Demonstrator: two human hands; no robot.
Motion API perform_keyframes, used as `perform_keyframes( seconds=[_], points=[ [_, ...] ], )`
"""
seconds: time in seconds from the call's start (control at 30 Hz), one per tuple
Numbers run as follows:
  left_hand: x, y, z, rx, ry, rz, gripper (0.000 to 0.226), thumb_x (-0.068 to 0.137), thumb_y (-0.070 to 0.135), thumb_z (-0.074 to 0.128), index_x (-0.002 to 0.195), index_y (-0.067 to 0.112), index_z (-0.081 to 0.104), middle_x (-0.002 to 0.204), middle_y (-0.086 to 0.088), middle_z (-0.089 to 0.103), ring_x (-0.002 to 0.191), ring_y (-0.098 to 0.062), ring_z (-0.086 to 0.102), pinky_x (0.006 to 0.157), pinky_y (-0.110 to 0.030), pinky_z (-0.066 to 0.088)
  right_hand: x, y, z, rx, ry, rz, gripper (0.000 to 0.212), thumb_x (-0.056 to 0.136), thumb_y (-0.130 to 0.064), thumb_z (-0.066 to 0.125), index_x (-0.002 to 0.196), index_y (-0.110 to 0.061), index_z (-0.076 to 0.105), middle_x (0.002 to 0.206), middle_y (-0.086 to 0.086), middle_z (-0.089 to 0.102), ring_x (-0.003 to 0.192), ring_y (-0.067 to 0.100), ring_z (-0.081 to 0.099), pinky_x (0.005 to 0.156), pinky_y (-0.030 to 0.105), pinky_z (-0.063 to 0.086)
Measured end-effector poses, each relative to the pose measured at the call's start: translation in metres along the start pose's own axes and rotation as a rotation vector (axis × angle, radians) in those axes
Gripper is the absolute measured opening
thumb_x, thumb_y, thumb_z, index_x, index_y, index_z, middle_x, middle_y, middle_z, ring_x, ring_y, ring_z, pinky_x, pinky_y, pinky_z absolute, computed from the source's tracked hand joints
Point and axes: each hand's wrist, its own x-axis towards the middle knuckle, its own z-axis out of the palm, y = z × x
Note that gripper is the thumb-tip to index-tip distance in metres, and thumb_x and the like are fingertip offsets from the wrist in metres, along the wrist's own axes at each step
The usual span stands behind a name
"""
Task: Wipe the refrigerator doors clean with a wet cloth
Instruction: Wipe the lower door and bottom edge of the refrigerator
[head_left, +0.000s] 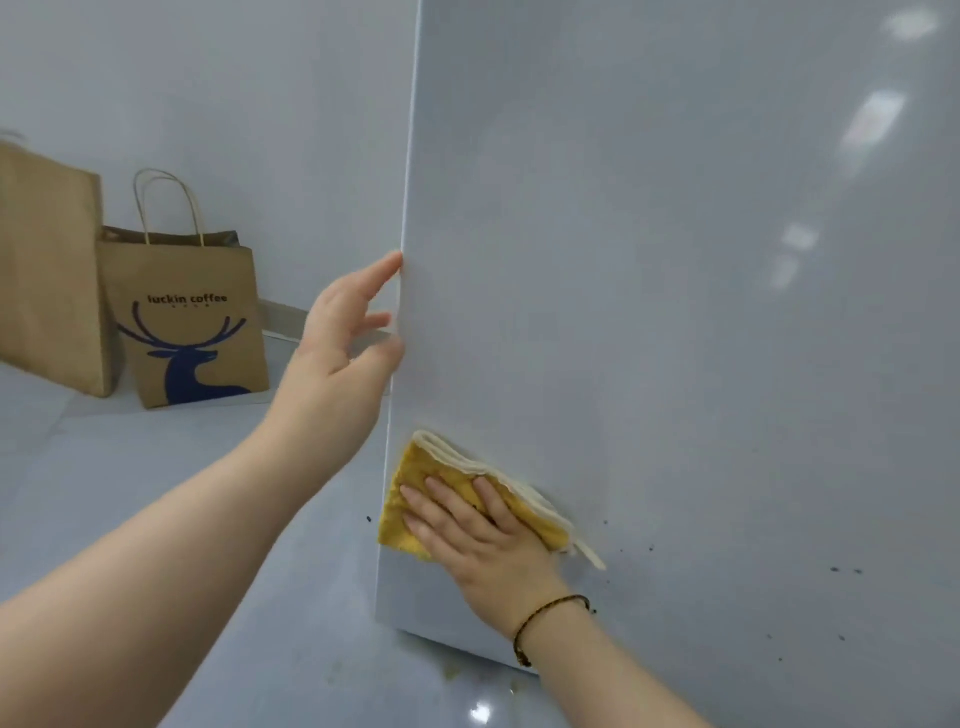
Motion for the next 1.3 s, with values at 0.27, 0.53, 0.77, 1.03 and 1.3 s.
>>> perform_keyframes(
  seconds=[0.27, 0.53, 0.77, 1.03, 1.3],
  points=[
    [-0.031, -0.031, 0.018, 0.030, -0.037, -0.122, 0.061, 0.093, 0.003, 0.041, 0.124, 0.051, 0.018, 0.133, 0.016, 0.034, 0.118, 0.002, 0.035, 0.089, -0.013, 0.032, 0.011, 0.068, -0.032, 0.028, 0.320, 0.272, 0.045, 0.084, -0.014, 0.039, 0.127, -0.026, 0.044, 0.140, -0.008, 0.041, 0.142, 0.021, 0.004, 0.115, 0.047, -0.009],
    [-0.065, -0.059, 0.019, 0.881, 0.073, 0.237, 0.059, 0.084, 0.022, 0.046, 0.141, 0.020, 0.031, 0.149, -0.013, 0.029, 0.132, -0.022, 0.022, 0.103, -0.036, 0.022, -0.054, 0.034, 0.004, -0.025, 0.150, 0.079, 0.044, 0.088, -0.014, 0.031, 0.130, -0.023, 0.038, 0.147, 0.000, 0.023, 0.143, 0.023, -0.010, 0.116, 0.045, -0.006],
    [-0.070, -0.075, 0.049, 0.987, -0.048, 0.441, 0.060, 0.078, 0.027, 0.035, 0.136, 0.017, 0.031, 0.143, -0.015, 0.035, 0.129, -0.025, 0.023, 0.107, -0.029, 0.011, -0.051, 0.092, -0.022, 0.011, 0.243, -0.022, 0.042, 0.092, -0.011, 0.025, 0.123, -0.022, 0.051, 0.135, -0.007, 0.050, 0.139, 0.027, 0.019, 0.114, 0.045, 0.000],
    [-0.073, -0.088, 0.078, 1.081, -0.017, 0.482, 0.071, 0.072, 0.035, 0.047, 0.139, 0.021, 0.028, 0.141, -0.016, 0.023, 0.128, -0.034, 0.022, 0.084, -0.050, 0.048, -0.061, 0.102, -0.023, -0.065, 0.298, 0.294, 0.041, 0.091, -0.023, 0.032, 0.131, -0.028, 0.039, 0.155, 0.001, 0.008, 0.144, 0.019, -0.005, 0.115, 0.047, -0.004],
    [-0.072, -0.091, 0.079, 1.145, -0.013, 0.495, 0.079, 0.068, 0.032, 0.071, 0.136, 0.017, 0.033, 0.141, -0.014, 0.025, 0.127, -0.032, 0.023, 0.068, -0.044, 0.055, -0.103, 0.123, -0.015, -0.043, 0.122, -0.248, 0.041, 0.091, -0.007, 0.025, 0.127, -0.019, 0.041, 0.138, -0.007, 0.044, 0.141, 0.022, 0.006, 0.116, 0.042, 0.000]
  ],
)
